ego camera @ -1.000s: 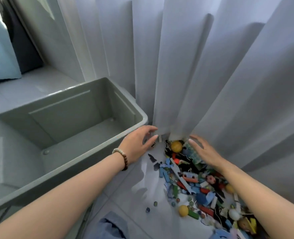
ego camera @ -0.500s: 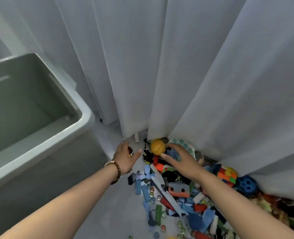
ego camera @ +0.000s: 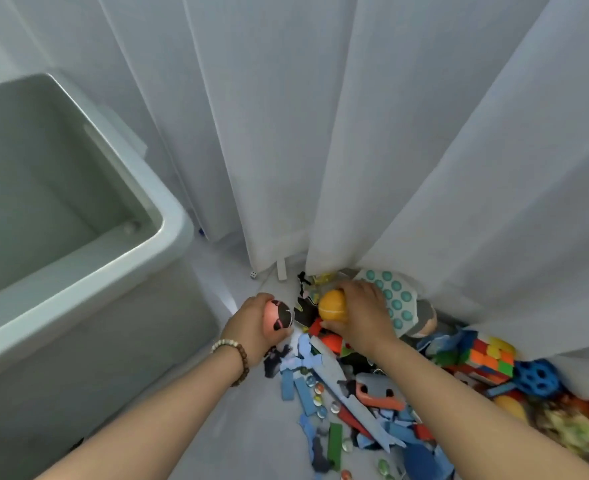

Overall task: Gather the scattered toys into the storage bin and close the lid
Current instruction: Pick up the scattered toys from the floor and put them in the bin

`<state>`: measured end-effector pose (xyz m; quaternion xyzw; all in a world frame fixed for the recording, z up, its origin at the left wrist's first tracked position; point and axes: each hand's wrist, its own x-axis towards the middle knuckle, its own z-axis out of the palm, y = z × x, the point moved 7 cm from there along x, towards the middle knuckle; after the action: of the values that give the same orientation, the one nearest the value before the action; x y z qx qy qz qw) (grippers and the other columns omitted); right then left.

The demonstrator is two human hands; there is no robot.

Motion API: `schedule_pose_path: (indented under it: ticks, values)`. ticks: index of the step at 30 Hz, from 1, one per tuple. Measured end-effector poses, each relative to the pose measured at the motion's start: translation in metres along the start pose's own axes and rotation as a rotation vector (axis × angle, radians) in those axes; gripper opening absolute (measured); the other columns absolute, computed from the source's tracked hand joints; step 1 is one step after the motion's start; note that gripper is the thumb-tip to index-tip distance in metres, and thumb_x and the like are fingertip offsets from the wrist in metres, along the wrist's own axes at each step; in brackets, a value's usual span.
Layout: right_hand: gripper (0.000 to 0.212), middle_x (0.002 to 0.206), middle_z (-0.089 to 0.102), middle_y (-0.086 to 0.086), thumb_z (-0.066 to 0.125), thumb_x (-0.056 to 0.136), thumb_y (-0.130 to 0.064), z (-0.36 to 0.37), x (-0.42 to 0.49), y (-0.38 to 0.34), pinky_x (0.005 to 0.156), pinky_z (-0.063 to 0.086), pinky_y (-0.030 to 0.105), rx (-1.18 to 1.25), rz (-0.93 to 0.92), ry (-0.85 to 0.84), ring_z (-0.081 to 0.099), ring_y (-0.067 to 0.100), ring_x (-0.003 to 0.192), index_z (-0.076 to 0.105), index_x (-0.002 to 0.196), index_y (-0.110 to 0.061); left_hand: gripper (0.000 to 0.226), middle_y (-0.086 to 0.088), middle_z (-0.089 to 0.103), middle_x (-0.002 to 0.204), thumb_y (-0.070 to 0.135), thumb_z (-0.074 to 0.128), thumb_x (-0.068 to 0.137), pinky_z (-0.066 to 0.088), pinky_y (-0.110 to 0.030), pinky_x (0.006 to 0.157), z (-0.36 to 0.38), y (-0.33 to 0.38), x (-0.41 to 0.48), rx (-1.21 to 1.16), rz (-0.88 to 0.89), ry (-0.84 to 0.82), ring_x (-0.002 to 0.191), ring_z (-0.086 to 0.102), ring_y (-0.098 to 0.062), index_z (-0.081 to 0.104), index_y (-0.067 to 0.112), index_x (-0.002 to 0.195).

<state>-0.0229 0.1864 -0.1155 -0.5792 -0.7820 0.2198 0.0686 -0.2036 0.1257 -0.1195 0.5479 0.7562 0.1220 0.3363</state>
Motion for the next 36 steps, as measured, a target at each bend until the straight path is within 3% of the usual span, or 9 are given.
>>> schedule_pose_path:
  ticks: [3,8,14,17,20,24,30,36]
  values:
    - [0.064,0.116,0.054,-0.004,0.08,0.066,-0.042,-0.045,-0.019,-0.003,0.089,0.037,0.028,0.219,0.028,0.068,0.048,0.016,0.108,0.05,0.119,-0.023,0.065,0.002,0.05,0.123,0.042,0.074,0.074,0.049,-0.024,0.088,-0.018,0.023,-0.023,-0.176,0.064,0.02,0.099,0.055,-0.012,0.042,0.024,0.128]
    - [0.062,0.118,0.046,-0.007,0.077,0.071,-0.036,-0.161,-0.075,-0.019,0.09,0.038,0.026,0.375,0.046,0.169,0.047,0.012,0.107,0.048,0.124,-0.023,0.062,0.013,0.053,0.114,0.052,0.075,0.067,0.053,-0.016,0.078,-0.081,0.087,-0.104,-0.243,0.265,-0.029,0.091,0.059,0.0,0.044,0.036,0.118]
    - [0.058,0.109,0.051,-0.017,0.071,0.066,-0.054,-0.252,-0.132,-0.14,0.086,0.046,0.027,0.434,-0.125,0.138,0.054,0.01,0.099,0.051,0.117,-0.036,0.048,0.012,0.064,0.092,0.058,0.072,0.066,0.053,-0.017,0.074,-0.222,0.139,-0.226,-0.489,0.453,0.189,0.081,0.063,-0.001,0.051,0.038,0.104]
    - [0.048,0.103,0.055,-0.018,0.073,0.072,-0.046,-0.26,-0.144,-0.222,0.078,0.047,0.019,0.536,-0.232,0.149,0.057,0.007,0.091,0.052,0.114,-0.037,0.05,0.011,0.066,0.091,0.065,0.065,0.065,0.052,-0.018,0.076,-0.289,0.109,-0.263,-0.535,0.421,0.336,0.083,0.064,-0.006,0.053,0.036,0.104]
    - [0.049,0.104,0.055,-0.017,0.073,0.075,-0.044,-0.236,-0.145,-0.295,0.077,0.044,0.013,0.583,-0.306,0.054,0.056,0.003,0.093,0.051,0.117,-0.035,0.045,0.009,0.063,0.101,0.052,0.07,0.072,0.049,-0.022,0.082,-0.333,0.04,-0.273,-0.463,0.263,0.449,0.089,0.061,-0.01,0.052,0.033,0.109]
    - [0.055,0.113,0.052,-0.012,0.077,0.074,-0.036,-0.179,-0.134,-0.35,0.09,0.045,0.023,0.56,-0.322,-0.045,0.053,0.01,0.102,0.049,0.121,-0.033,0.054,-0.007,0.051,0.12,0.038,0.073,0.076,0.046,-0.029,0.092,-0.336,-0.069,-0.269,-0.37,-0.054,0.44,0.1,0.056,-0.018,0.048,0.026,0.121]
    - [0.053,0.135,0.049,-0.007,0.066,0.085,-0.03,-0.146,-0.111,-0.345,0.103,0.04,0.032,0.498,-0.244,-0.027,0.048,0.014,0.123,0.043,0.132,-0.024,0.066,-0.008,0.041,0.143,0.035,0.061,0.087,0.037,-0.035,0.107,-0.328,-0.117,-0.259,-0.355,-0.144,0.417,0.127,0.045,-0.023,0.03,0.021,0.143]
    - [0.058,0.144,0.039,-0.01,0.058,0.088,-0.04,-0.198,-0.124,-0.272,0.106,0.031,0.031,0.29,-0.227,0.044,0.035,0.011,0.135,0.033,0.14,-0.032,0.059,-0.001,0.038,0.145,0.046,0.047,0.092,0.031,-0.034,0.11,-0.336,-0.033,-0.248,-0.04,0.05,0.397,0.134,0.035,-0.019,0.031,0.02,0.143]
